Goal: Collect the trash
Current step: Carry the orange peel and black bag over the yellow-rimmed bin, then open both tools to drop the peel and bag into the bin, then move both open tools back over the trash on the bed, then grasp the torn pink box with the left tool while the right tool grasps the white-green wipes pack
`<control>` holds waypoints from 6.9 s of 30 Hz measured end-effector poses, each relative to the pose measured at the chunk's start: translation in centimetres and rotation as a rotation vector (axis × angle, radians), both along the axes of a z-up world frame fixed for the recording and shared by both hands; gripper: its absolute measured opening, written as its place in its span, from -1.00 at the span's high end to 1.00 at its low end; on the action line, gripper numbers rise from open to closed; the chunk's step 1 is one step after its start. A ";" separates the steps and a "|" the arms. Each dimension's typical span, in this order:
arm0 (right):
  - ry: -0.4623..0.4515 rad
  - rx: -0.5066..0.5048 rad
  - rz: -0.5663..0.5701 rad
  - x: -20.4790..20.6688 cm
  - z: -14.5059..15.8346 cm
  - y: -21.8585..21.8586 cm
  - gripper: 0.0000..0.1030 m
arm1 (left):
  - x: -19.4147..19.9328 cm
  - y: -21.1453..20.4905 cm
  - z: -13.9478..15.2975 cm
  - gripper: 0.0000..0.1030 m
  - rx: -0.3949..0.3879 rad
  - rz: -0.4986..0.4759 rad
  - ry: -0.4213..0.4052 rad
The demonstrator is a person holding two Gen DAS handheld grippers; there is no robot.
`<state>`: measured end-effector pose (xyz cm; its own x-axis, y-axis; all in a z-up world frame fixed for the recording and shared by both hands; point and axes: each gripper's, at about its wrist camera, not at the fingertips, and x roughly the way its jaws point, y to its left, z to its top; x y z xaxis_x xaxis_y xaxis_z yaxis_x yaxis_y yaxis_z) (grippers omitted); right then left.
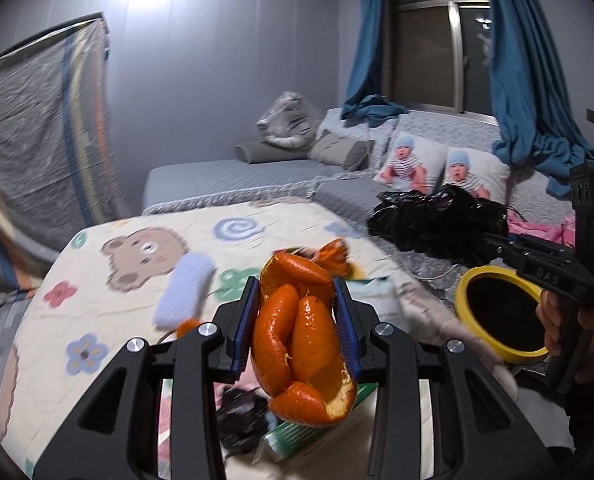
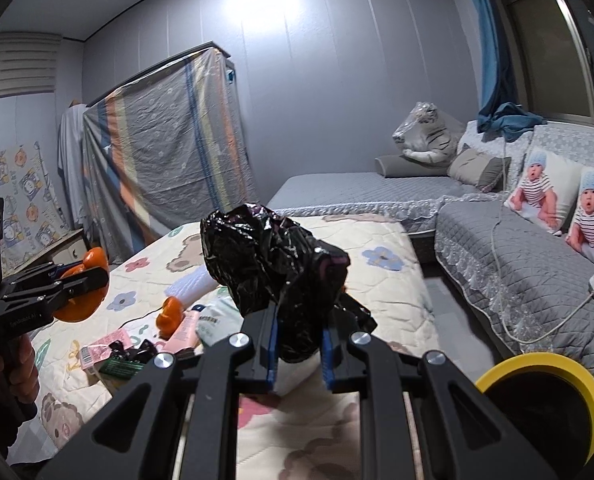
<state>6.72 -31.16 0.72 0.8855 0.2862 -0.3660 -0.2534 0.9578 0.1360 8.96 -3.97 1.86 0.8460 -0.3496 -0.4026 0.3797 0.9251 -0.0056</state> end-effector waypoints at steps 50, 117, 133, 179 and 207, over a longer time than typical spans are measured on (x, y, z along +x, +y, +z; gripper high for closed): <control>0.025 -0.036 -0.592 -5.6 -4.4 -19.4 0.70 | 4.1 -26.6 -2.9 0.32 0.008 -0.460 0.115; -0.009 -0.056 -0.366 -4.0 -3.5 -13.1 -0.26 | 2.4 -9.7 2.1 -0.77 -0.075 -0.202 -0.067; 0.028 -0.227 0.100 0.9 -5.1 0.9 -0.41 | -2.8 11.3 -4.2 -0.83 0.102 0.084 0.103; 0.238 -0.415 0.304 9.9 -10.7 7.9 -0.33 | 3.4 13.4 -13.8 -0.41 0.027 0.102 0.434; 0.137 -0.269 0.226 6.7 -6.9 6.6 0.85 | 0.8 15.2 -9.5 -0.11 -0.037 0.238 0.285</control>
<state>13.38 -24.57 -6.21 0.7490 0.3462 -0.5650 -0.4590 0.8860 -0.0657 9.79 11.23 -7.61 0.7608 -0.1755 -0.6248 0.1326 0.9845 -0.1150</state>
